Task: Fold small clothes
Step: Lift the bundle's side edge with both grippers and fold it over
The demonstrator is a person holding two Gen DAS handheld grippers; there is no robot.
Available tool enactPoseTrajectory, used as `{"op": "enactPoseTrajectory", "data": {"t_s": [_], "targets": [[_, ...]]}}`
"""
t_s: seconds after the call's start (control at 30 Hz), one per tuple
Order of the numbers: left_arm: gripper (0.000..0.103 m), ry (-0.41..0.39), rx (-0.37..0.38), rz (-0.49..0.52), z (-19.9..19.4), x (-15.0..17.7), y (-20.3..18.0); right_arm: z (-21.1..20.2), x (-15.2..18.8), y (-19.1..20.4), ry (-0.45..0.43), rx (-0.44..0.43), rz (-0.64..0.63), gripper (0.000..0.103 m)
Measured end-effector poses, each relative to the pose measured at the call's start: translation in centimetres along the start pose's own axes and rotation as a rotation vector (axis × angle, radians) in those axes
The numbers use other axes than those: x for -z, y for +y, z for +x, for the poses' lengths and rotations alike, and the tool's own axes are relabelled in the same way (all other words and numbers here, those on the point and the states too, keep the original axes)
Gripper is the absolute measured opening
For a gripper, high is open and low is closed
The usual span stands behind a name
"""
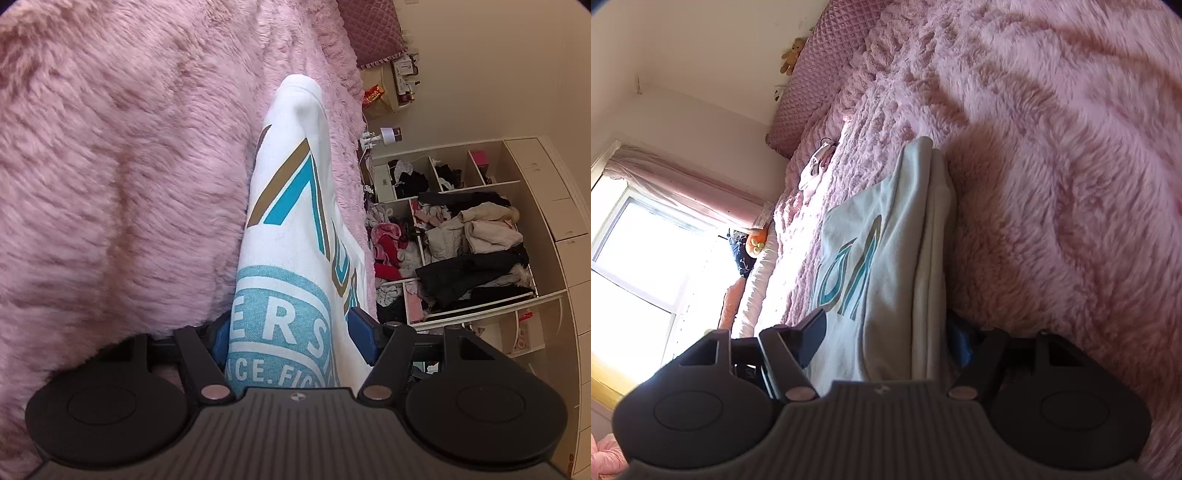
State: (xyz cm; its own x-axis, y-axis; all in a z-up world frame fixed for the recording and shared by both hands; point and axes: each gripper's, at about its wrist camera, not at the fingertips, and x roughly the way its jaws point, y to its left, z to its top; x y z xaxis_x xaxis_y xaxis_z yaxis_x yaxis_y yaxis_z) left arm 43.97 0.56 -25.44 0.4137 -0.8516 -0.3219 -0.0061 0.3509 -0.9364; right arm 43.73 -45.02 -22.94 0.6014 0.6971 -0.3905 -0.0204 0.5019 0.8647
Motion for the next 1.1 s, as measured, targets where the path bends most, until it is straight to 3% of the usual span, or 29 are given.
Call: {"op": "enactPoseTrajectory", "data": {"t_s": [0.17,0.3,0.37,0.4,0.47,0.57,0.73,0.9,1.1], "targets": [[0.075,0.043,-0.003,0.007,1.5,-0.9,-0.2,1.8,-1.0,-0.6,-0.017,-0.052,0.069,0.068],[0.075,0.047,-0.024,0.023,2.2,-0.9,-0.9,2.7,-1.0,0.0,-0.026,-0.042,0.058,0.067],[0.073,0.044,-0.047,0.05,2.3,-0.6,-1.4,2.9,-0.9,0.3,-0.03,-0.018,0.033,0.052],[0.066,0.049,-0.07,0.075,2.3,-0.4,-1.8,2.8,-0.9,0.5,-0.027,-0.004,0.021,0.048],[0.053,0.05,-0.126,0.107,2.1,-0.1,-2.4,2.6,-1.0,0.5,-0.034,0.036,0.02,0.03],[0.044,0.045,-0.149,0.09,1.7,0.1,-3.1,2.5,-0.9,1.4,-0.045,0.079,-0.01,0.021],[0.033,0.033,-0.162,0.115,0.8,0.1,-5.4,1.6,-0.6,4.6,-0.089,0.099,-0.098,0.019],[0.033,0.014,-0.141,0.165,-1.9,0.3,-9.6,-0.4,-0.6,8.9,-0.104,0.085,-0.142,0.019],[0.033,-0.024,-0.143,0.233,-8.1,1.8,-14.4,-2.7,1.2,15.3,-0.103,0.023,-0.171,0.019]]}}
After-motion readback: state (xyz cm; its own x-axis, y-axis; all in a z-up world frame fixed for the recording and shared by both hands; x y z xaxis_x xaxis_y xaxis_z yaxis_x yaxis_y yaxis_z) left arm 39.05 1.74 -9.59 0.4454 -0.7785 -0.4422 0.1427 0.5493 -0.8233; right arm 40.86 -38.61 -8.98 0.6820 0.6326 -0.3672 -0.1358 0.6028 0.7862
